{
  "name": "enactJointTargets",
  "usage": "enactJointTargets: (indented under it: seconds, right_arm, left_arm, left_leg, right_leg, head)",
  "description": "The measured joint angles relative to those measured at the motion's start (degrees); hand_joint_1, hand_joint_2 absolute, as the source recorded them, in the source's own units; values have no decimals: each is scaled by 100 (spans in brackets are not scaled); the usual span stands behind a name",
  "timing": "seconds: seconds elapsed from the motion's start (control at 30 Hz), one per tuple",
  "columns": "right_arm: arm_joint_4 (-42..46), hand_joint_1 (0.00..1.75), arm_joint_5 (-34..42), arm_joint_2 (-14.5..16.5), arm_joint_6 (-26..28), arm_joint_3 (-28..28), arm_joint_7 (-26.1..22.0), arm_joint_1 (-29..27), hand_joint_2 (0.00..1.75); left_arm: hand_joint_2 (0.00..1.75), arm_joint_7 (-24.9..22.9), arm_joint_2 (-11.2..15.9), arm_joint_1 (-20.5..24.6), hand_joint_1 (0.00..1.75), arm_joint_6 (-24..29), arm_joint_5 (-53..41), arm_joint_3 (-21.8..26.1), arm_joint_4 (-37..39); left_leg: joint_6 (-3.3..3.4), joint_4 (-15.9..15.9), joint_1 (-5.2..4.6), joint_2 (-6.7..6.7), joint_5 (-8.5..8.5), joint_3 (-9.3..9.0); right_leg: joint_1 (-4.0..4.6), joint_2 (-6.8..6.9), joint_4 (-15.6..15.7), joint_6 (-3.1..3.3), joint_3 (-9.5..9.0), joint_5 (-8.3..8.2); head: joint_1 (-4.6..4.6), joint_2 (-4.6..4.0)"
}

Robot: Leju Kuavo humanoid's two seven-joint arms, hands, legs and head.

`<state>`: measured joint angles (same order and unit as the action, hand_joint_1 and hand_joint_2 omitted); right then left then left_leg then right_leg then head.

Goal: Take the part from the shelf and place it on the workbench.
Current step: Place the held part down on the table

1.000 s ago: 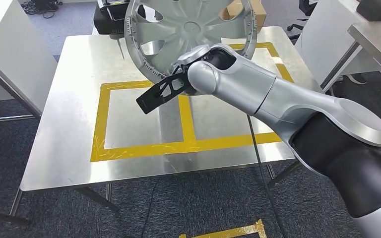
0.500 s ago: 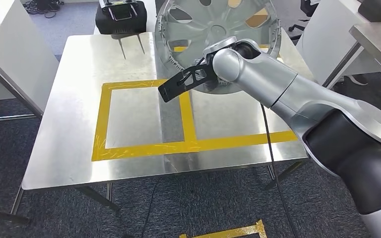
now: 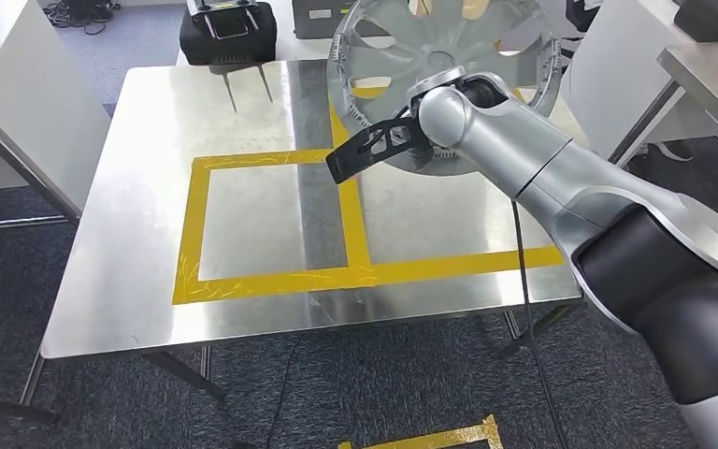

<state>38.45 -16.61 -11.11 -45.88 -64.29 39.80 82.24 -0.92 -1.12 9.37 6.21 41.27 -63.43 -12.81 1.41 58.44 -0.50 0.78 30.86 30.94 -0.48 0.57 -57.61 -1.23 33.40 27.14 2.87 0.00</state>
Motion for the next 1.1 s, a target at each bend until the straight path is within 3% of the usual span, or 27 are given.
enactJointTargets:
  seconds: [0.23,0.37,0.5,0.6,0.67,0.83,1.1]
  right_arm:
    - [-74,175,-503,-197,-184,371,0,-150,175]
    - [-65,0,-1197,-204,-477,746,0,-306,0]
    - [183,0,-2375,-167,-1131,1418,1,-610,0]
    - [613,0,-3430,-90,-1853,2111,3,-985,0]
    - [890,0,-3691,-49,-2072,2501,6,-1179,0]
    - [1493,0,-3835,24,-2278,3305,14,-1479,0]
    - [2161,0,-3913,106,-2376,4050,15,-1756,0]
  left_arm:
    - [175,31,1,-2,0,-8,-45,-31,0]
    - [175,129,1,17,0,-71,-102,-40,0]
    - [0,165,-2,27,0,-110,-139,-81,0]
    - [0,175,-2,25,0,-109,-115,-96,0]
    - [0,185,-1,24,0,-108,-101,-96,0]
    - [0,187,-2,26,0,-108,-98,-96,0]
    - [0,161,-9,27,0,-108,-99,-96,0]
  left_leg:
    - [0,0,-3,-5,0,1]
    - [0,1,-3,-10,0,0]
    - [1,-1,2,-12,0,-4]
    - [1,-2,2,-19,-1,-5]
    - [1,-3,2,-32,-1,-7]
    - [1,-3,2,-43,0,-14]
    - [2,-4,1,-45,-2,-17]
  right_leg:
    - [-3,-5,2,-2,-2,-2]
    - [-2,-4,2,-3,-2,-2]
    - [1,0,2,-3,-8,-2]
    - [1,1,1,-3,-11,-3]
    - [0,-3,1,-4,-10,-3]
    - [2,-15,1,-5,-11,-4]
    - [0,-19,2,-6,-13,-8]
  head:
    - [14,0]
    - [9,0]
    - [2,0]
    - [7,0]
    - [11,0]
    - [5,0]
    - [9,0]
